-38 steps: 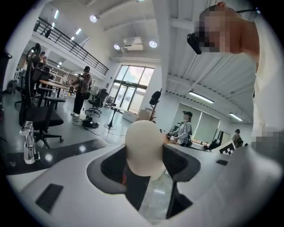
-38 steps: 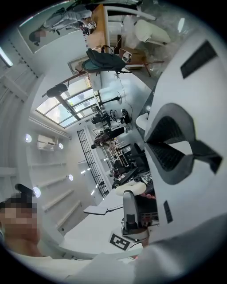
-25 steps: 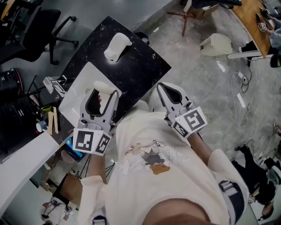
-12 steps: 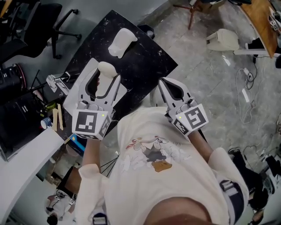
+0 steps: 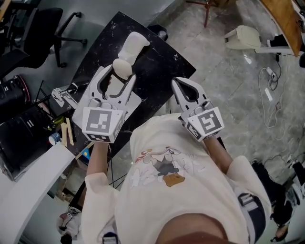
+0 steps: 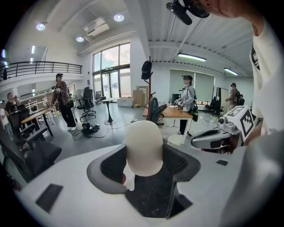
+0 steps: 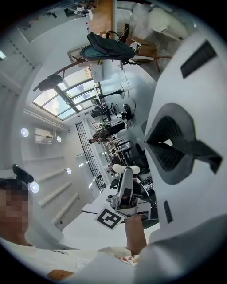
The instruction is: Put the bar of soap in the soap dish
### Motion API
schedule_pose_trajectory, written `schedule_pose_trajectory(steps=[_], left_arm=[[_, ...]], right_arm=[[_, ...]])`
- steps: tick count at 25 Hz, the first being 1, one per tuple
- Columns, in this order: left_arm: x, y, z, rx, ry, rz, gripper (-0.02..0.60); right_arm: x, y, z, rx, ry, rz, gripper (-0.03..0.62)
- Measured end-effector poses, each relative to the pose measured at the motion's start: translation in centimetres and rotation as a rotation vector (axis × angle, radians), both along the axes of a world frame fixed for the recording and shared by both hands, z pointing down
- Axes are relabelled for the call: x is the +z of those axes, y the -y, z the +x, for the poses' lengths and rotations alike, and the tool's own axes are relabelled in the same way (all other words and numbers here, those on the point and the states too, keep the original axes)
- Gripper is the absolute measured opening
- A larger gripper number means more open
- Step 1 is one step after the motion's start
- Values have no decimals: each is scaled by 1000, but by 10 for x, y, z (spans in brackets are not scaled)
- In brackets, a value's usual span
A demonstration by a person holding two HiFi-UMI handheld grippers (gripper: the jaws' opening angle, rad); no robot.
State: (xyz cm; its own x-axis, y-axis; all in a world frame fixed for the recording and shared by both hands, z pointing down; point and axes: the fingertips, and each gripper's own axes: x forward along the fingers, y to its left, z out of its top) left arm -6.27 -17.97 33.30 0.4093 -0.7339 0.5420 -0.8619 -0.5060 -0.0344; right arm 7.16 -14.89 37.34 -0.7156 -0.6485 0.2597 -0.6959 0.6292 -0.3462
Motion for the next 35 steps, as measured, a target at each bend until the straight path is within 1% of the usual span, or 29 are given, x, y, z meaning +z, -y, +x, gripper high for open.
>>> schedule_pose_trajectory(steps=[4,8,14,28,35], left_arm=[[7,14,0,21,7,-12,263],[20,26,-2,17,17,-25,262],[41,43,-7,28,24,-65,262],[93,88,-18,51,55,-140,264],[117,99,-21,50,45,-185,264]], right_arm=[[6,13,-7,9,-18,-9,6],[16,23,-16,3,-24,-29,6],[28,38,-27,-11,-44,-53,6],[60,66,-38,-27,-75,-124,6],[74,87,-51,-48,-84,-140,6]])
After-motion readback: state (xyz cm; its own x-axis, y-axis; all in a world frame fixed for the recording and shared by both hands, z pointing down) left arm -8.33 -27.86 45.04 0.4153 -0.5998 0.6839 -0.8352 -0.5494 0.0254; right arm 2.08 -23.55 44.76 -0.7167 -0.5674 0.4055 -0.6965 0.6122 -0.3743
